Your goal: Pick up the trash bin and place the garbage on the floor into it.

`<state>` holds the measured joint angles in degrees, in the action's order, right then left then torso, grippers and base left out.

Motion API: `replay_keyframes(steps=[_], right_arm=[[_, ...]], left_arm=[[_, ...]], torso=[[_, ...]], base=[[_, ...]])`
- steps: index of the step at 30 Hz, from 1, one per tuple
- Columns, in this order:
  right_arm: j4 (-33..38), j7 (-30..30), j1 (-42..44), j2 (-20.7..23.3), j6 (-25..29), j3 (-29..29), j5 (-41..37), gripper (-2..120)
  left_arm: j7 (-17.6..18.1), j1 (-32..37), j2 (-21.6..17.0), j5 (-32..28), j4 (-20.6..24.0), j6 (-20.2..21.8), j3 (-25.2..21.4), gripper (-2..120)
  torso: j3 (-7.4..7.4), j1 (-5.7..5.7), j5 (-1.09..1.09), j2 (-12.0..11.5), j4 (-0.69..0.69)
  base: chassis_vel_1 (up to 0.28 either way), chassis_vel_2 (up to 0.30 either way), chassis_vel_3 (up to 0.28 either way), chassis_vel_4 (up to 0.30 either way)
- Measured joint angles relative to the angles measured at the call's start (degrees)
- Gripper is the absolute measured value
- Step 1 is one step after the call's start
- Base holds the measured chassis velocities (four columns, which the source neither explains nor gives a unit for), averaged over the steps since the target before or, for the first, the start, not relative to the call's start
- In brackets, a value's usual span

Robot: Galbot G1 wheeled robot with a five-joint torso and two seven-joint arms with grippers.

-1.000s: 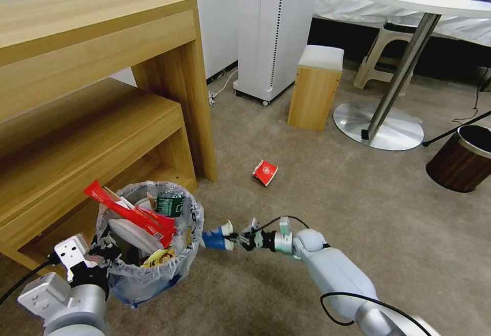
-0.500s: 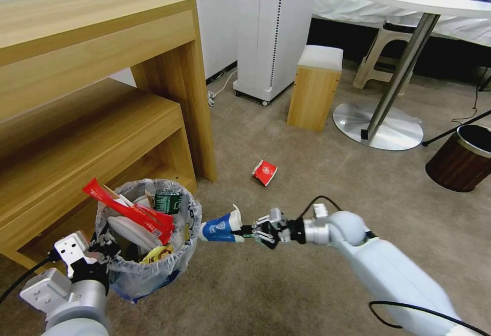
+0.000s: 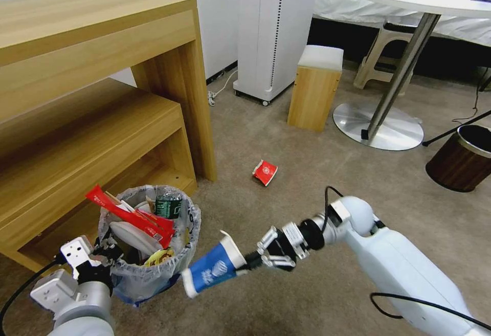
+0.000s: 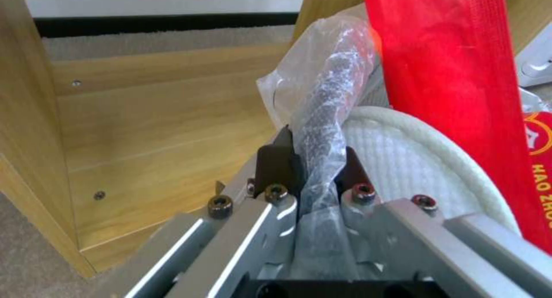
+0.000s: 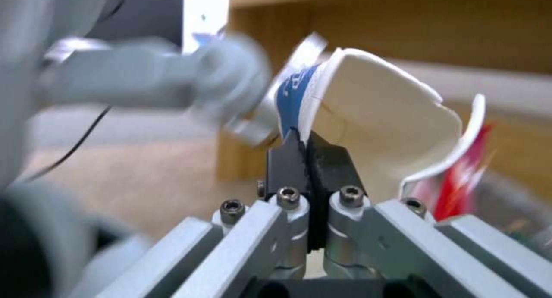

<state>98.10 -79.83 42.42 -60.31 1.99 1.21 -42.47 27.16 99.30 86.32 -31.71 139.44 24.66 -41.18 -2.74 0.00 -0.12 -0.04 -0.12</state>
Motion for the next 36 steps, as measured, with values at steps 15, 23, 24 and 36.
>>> replay_keyframes(steps=[15,23,24,36], right_arm=[[-8.1,12.8,-4.4,-9.9,1.1,9.0,-2.5,0],[-10.8,11.1,-4.8,-9.9,1.6,10.9,2.6,0],[-10.8,11.1,-4.8,-9.9,1.6,10.9,2.6,0],[-14.4,12.3,-4.5,-12.2,4.0,12.2,6.3,1]], left_arm=[[-0.2,1.8,0.7,1.5,2.6,-0.1,1.7,3],[-0.2,1.9,1.0,1.6,3.3,-0.1,1.9,3],[-0.2,1.9,1.0,1.6,3.3,-0.1,1.9,3],[-0.2,2.5,0.8,1.5,3.8,0.1,1.5,3]], torso=[[0.00,0.00,0.00,0.0,0.00],[0.00,0.00,0.01,0.0,0.00],[0.00,0.00,0.01,0.0,0.00],[0.00,0.00,0.01,0.0,0.00]], base=[[0.000,0.000,0.000,0.000],[0.000,0.000,0.000,0.000],[0.000,0.000,0.000,0.000],[0.000,0.000,0.000,0.000]])
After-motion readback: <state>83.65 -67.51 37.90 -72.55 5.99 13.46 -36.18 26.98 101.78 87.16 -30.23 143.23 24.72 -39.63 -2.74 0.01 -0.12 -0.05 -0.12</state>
